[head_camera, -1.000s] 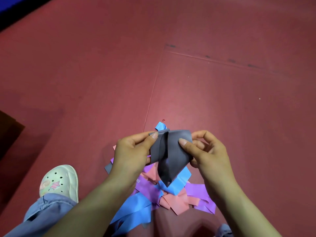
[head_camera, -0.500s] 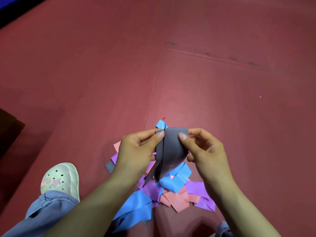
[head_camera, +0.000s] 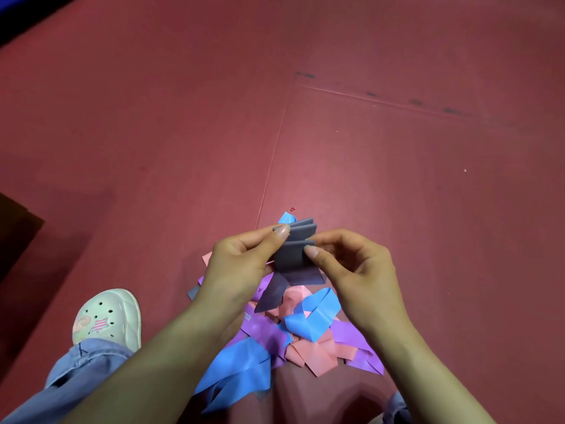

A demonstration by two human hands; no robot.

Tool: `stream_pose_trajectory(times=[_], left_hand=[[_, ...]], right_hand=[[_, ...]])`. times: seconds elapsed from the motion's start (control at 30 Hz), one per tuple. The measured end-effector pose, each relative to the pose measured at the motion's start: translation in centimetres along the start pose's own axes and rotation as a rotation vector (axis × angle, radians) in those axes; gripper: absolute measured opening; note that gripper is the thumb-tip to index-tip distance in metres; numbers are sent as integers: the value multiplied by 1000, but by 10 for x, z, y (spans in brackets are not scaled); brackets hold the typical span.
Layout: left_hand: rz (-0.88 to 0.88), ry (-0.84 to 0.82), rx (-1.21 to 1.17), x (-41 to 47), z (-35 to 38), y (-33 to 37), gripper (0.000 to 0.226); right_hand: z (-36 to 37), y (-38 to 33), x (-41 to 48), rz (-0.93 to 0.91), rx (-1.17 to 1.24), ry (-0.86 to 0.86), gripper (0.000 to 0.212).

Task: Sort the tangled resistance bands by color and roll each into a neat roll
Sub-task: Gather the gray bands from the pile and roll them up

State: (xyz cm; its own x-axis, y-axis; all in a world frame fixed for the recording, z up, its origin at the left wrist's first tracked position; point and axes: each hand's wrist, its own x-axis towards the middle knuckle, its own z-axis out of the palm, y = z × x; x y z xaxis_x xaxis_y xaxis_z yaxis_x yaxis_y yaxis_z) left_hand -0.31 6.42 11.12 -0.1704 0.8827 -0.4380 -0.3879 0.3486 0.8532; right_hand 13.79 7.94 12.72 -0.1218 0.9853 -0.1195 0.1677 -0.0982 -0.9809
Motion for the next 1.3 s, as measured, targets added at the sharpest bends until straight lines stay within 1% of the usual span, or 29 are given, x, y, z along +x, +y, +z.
stream_pose_trajectory(times=[0.07, 0.17, 0.27, 0.47, 0.6, 0.77, 1.0, 1.13, 1.23, 1.3], left_hand=[[-31, -56, -9, 0, -1, 0, 17], [-45, -104, -18, 0, -1, 1, 19], [-61, -87, -36, 1, 0, 1, 19], [-105, -39, -28, 1, 2, -2, 19], [-9, -113, -1, -2, 2, -6, 26], [98, -85, 77, 0, 0, -12, 17], [100, -13, 91, 3, -1, -15, 12], [113, 12, 118, 3, -1, -14, 10], [108, 4, 118, 2, -1, -14, 10], [115, -39, 138, 2, -1, -14, 13]], right_hand=[[-2, 0, 1, -2, 19, 20, 10], [-2, 0, 1, 6, 31, 63, 15], [-1, 2, 3, 29, 34, 104, 15], [1, 4, 3, 51, 54, 128, 12], [2, 5, 4, 63, 59, 149, 15], [2, 6, 3, 80, 49, 141, 17], [3, 7, 3, 61, -68, 181, 20], [3, 7, 3, 103, -40, 101, 4], [5, 8, 4, 122, 9, 94, 11], [5, 9, 5, 137, 40, 112, 13]])
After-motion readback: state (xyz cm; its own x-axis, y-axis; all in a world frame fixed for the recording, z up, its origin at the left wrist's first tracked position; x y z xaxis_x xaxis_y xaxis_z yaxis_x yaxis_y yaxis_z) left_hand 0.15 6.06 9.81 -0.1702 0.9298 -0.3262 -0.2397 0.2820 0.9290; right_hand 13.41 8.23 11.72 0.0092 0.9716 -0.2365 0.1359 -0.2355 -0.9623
